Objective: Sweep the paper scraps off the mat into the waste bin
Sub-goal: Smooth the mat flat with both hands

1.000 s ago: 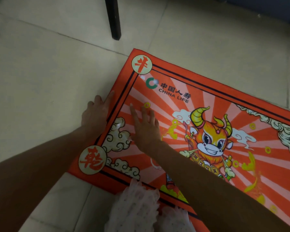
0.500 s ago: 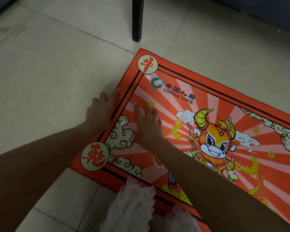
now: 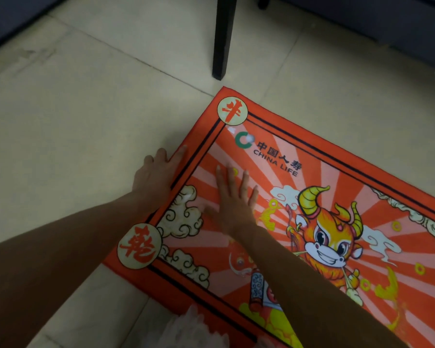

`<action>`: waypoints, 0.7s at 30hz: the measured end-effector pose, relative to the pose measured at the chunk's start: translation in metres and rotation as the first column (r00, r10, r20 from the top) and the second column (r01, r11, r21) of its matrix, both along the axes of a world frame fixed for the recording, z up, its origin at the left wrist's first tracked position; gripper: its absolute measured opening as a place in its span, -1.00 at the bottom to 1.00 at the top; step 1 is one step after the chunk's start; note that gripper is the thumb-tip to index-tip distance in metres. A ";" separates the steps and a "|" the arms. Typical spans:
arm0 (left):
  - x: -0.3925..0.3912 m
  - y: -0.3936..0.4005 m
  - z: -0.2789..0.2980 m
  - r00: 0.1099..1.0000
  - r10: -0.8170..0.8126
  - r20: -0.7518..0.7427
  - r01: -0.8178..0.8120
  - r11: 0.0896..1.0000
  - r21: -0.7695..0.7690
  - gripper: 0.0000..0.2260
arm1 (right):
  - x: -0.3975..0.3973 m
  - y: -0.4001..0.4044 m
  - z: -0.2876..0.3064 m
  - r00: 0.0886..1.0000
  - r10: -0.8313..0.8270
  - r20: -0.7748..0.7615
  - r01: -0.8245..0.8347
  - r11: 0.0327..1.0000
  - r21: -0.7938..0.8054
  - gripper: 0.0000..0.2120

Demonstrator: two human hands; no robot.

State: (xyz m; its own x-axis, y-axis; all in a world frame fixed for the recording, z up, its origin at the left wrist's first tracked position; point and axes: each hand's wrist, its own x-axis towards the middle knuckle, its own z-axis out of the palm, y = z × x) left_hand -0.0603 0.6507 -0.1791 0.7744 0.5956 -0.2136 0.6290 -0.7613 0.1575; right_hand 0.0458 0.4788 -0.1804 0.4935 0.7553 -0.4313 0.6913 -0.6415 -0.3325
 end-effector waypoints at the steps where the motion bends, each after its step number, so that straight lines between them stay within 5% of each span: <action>1: 0.000 0.001 0.000 1.000 0.003 -0.002 -0.003 1.000 -0.004 -0.27 | 0.000 0.001 -0.001 1.000 0.005 -0.004 -0.005 1.000 0.006 -0.13; 21: 0.004 0.025 0.005 0.998 0.009 -0.055 -0.005 0.997 0.081 -0.22 | 0.006 0.029 -0.005 0.998 0.024 0.052 -0.026 0.998 0.048 -0.17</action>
State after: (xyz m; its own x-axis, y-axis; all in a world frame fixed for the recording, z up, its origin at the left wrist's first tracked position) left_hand -0.0560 0.6755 -0.1745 0.7584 0.6181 -0.2065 0.6404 -0.7656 0.0605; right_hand 0.0522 0.5073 -0.1857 0.4947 0.7872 -0.3682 0.7236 -0.6078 -0.3271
